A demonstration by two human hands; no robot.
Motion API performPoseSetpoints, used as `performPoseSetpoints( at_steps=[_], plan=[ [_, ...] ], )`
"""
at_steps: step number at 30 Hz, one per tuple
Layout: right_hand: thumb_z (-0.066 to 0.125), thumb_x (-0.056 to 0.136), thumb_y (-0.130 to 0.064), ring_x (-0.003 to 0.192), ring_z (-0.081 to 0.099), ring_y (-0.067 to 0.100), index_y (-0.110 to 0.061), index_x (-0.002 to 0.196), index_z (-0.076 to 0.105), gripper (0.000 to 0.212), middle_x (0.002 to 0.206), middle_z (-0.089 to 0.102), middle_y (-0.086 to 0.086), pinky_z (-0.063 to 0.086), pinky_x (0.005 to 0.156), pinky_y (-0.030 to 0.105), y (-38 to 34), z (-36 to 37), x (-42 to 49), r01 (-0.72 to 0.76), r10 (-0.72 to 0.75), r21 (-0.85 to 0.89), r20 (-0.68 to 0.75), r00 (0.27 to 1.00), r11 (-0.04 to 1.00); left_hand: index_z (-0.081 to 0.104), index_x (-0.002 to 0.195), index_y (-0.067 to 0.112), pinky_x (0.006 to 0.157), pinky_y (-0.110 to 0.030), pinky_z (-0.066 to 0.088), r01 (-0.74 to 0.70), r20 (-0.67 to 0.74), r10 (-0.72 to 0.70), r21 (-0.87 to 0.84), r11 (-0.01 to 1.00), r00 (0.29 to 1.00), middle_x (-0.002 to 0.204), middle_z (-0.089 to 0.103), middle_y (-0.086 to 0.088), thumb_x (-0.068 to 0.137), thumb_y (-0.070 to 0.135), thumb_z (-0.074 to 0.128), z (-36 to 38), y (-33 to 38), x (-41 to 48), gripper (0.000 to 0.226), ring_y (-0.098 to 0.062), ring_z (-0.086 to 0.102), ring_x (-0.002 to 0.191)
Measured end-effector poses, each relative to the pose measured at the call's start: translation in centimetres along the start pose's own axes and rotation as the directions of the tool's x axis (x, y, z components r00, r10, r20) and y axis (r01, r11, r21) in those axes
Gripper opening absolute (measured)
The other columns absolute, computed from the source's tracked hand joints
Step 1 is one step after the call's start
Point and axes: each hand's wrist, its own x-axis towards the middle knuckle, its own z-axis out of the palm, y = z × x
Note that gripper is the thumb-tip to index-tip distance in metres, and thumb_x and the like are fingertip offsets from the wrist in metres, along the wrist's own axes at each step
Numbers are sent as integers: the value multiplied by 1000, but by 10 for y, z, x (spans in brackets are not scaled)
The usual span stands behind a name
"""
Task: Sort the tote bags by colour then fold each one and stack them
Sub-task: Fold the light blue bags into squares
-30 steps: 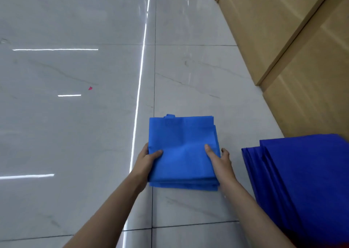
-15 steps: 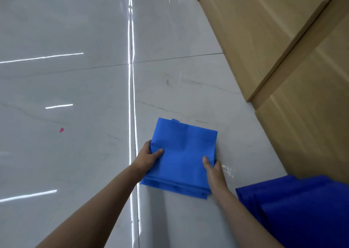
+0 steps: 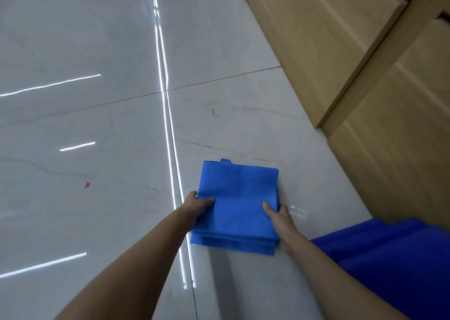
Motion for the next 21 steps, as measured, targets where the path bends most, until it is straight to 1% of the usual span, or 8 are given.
performPoseSetpoints(
  at_steps=[3, 6, 9, 11, 13, 17, 19, 21],
  plan=[
    [65, 87, -25, 94, 68, 26, -12, 115, 60, 31, 107, 70, 7, 55, 79, 39, -14, -7, -3, -97, 40, 305, 188, 981, 947, 51, 123, 1, 73, -35, 52, -11, 93, 20, -93, 996, 995, 106, 66, -11, 82, 9, 70, -11, 7, 7, 46, -26, 64, 88],
    [69, 76, -17, 94, 69, 24, -13, 112, 63, 37, 105, 72, 6, 54, 80, 38, -44, -19, -1, 13, -121, 422, 230, 966, 906, 53, 125, 13, 96, -45, 48, -122, 280, 136, -68, 990, 950, 120, 64, -5, 68, 15, 75, -21, 36, 22, 61, -23, 62, 107],
    [69, 63, -19, 100, 67, 24, -18, 120, 56, 59, 112, 69, 3, 54, 81, 39, -79, -30, 5, 196, -267, 372, 151, 952, 908, 53, 125, 22, 101, -44, 42, -220, 457, 167, 64, 973, 873, 119, 65, 4, 65, 13, 69, -17, 84, 36, 63, -20, 58, 113],
    [70, 60, -20, 102, 65, 22, -20, 123, 50, 66, 116, 66, 1, 54, 84, 40, -98, -35, 9, 231, -289, 352, 121, 950, 907, 54, 123, 22, 97, -44, 46, -285, 514, 195, 102, 953, 836, 113, 67, 3, 65, 9, 62, -7, 119, 41, 60, -22, 58, 110],
    [72, 58, -21, 104, 63, 20, -23, 124, 44, 72, 118, 62, -2, 51, 90, 44, -114, -38, 11, 233, -274, 345, 75, 959, 909, 52, 128, 23, 99, -47, 46, -336, 587, 222, 90, 938, 778, 123, 63, -1, 72, 11, 61, 3, 146, 44, 58, -24, 57, 116],
    [73, 61, -12, 109, 57, 16, -39, 111, 42, 64, 117, 58, -10, 48, 94, 44, -134, -51, 12, 296, -314, 289, 19, 949, 911, 50, 132, 29, 90, -36, 53, -324, 680, 239, -1, 946, 694, 129, 60, 5, 93, 45, 49, 29, 175, 46, 42, -16, 57, 118],
    [73, 72, -1, 108, 56, 13, -41, 110, 42, 63, 116, 58, -13, 47, 94, 40, -133, -59, 15, 322, -326, 239, -24, 945, 916, 48, 133, 33, 89, -35, 52, -347, 694, 249, 2, 938, 676, 130, 58, 8, 92, 57, 42, 42, 173, 52, 48, -15, 56, 120],
    [68, 76, 8, 102, 56, 6, -37, 114, 42, 64, 113, 57, -14, 49, 85, 30, -126, -63, 17, 358, -343, 237, -106, 933, 903, 42, 136, 33, 94, -42, 49, -394, 687, 306, -32, 919, 659, 134, 56, 5, 85, 59, 52, 52, 169, 62, 58, -19, 53, 123]
  ],
)
